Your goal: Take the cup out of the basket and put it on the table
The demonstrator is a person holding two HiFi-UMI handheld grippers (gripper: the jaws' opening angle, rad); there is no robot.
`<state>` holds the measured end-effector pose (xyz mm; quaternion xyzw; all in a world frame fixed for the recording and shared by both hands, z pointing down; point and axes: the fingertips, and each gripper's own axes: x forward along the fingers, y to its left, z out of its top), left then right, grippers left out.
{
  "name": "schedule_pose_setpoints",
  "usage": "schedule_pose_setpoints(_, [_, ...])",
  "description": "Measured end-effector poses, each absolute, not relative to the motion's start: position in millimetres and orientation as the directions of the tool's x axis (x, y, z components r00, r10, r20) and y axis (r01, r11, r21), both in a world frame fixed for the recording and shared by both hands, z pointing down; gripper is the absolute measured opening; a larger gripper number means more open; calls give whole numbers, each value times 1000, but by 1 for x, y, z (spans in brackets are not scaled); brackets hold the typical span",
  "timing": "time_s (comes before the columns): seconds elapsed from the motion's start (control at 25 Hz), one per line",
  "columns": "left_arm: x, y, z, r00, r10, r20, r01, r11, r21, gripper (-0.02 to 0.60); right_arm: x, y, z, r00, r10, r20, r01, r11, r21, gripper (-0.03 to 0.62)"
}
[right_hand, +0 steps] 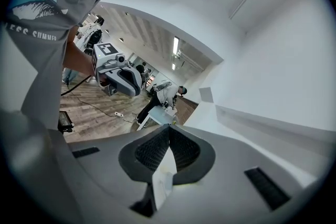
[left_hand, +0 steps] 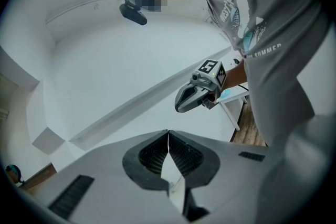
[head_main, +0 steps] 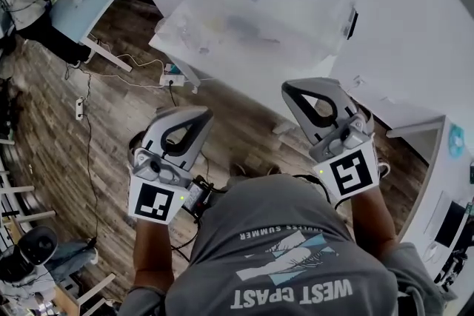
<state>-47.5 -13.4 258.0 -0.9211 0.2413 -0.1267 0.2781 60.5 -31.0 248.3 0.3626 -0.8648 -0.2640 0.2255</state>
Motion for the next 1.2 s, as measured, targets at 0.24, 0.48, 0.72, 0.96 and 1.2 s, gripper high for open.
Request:
schedule_pose_setpoints(0.24, [-71, -40, 259, 872, -485, 61, -371, -738, -564, 15, 41, -56, 248, -592, -776, 217, -508, 569, 646, 12])
schedule_pose_setpoints(0.48, [-72, -67, 263, 874, -482, 54, -379, -748, -544, 15, 41, -83, 247, -590, -776, 224, -504, 571, 648, 12])
schedule_pose_setpoints(0.72, [-60, -99, 269, 850, -516, 103, -390, -749, -536, 15, 56, -127, 248, -619, -758, 208, -510, 588, 628, 12])
schedule_pose_setpoints(0.96, [-38, -128, 271, 810, -573, 125, -428, -723, -543, 15, 77, -166, 245, -672, -717, 188, -481, 615, 625, 12])
schedule_pose_setpoints(1.2, [-13, -143, 278, 802, -579, 149, -429, -731, -531, 15, 92, -197, 244, -707, -683, 184, -449, 634, 629, 12])
